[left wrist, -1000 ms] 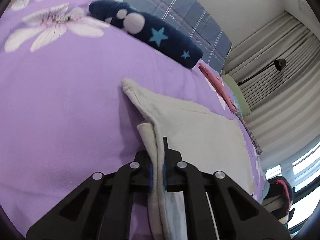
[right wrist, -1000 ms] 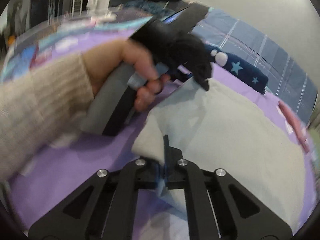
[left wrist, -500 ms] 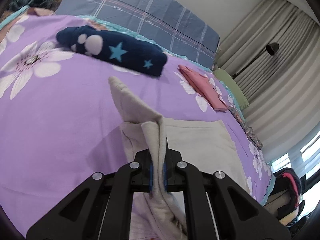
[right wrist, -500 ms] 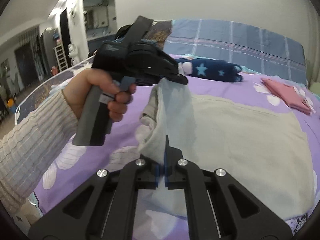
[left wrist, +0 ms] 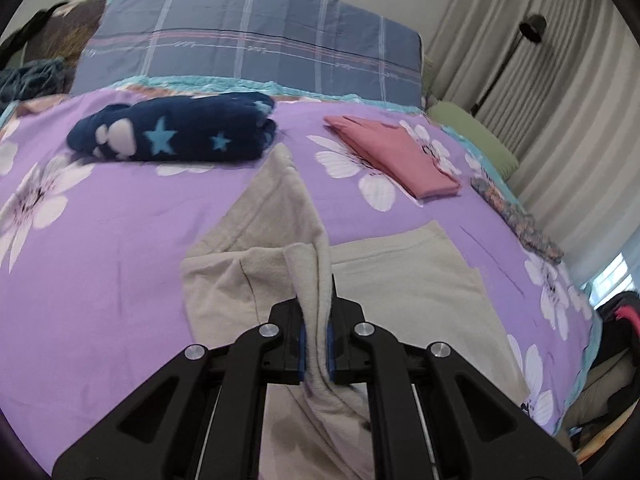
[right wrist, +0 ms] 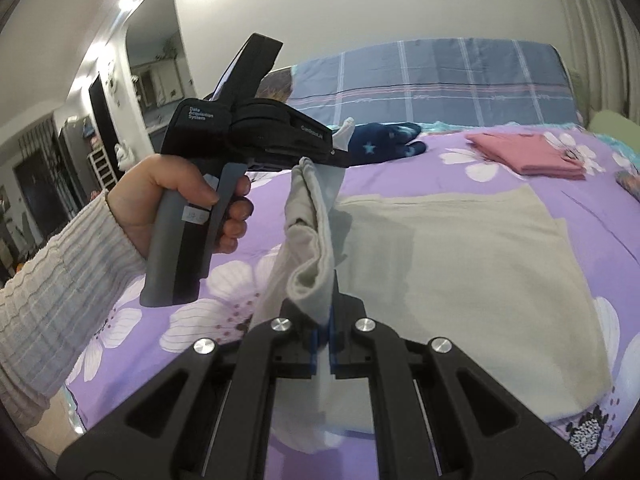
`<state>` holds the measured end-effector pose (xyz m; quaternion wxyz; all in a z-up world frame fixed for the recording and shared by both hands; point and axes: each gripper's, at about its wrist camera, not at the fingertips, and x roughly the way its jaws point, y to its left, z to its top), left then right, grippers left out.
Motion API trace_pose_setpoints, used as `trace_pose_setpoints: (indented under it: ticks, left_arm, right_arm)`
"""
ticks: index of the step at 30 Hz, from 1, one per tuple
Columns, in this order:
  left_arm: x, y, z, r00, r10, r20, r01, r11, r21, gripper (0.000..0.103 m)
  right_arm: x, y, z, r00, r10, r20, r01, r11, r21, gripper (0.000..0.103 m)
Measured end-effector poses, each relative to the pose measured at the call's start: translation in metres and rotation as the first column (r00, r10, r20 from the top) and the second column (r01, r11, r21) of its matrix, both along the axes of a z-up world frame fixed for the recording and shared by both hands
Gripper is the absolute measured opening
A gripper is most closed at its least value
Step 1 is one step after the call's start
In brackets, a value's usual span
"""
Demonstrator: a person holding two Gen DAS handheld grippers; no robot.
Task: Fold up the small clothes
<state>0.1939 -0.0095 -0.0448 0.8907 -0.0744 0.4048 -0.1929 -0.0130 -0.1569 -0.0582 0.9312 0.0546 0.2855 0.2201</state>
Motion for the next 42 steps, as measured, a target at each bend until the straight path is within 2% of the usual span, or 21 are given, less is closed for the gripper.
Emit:
trace_pose_setpoints:
  ticks: [2,10,23,32,39,42]
  left_arm:
    - [0.002,-0.019,0.001,1.0,-0.007,0.002,0.007,1.0,0.024,0.007]
    - [0.009,-0.084,-0.001,0.998,-0.059,-0.006,0.059,0.997,0.044,0.007]
    - [0.014,-0.173,-0.011,0.984,-0.172,-0.043,0.176,0.978,0.108,0.007]
    - [0.02,-0.22,-0.033,0.982,-0.17,-0.081,0.185,0.954,0.235,0.007]
    - [0.024,-0.247,-0.043,0.991,-0.121,-0.061,0.135,0.927,0.35,0.007]
    - [0.025,-0.258,-0.047,0.992,-0.112,-0.053,0.124,0.919,0.374,0.008]
  right_arm:
    - [0.001,-0.013,-0.001,1.0,-0.015,-0.007,0.016,1.0,0.019,0.003]
    - [-0.003,-0.073,-0.008,0.994,-0.099,-0.043,0.102,0.99,0.093,0.003]
    - [-0.012,-0.145,-0.017,0.975,-0.209,-0.074,0.218,0.964,0.153,0.003]
    - [-0.013,-0.173,-0.042,0.958,-0.231,-0.171,0.261,0.948,0.181,0.003]
    - [-0.004,-0.188,-0.057,0.943,-0.228,-0.242,0.285,0.928,0.24,0.003]
    - [-0.004,-0.192,-0.059,0.938,-0.219,-0.268,0.292,0.917,0.272,0.003]
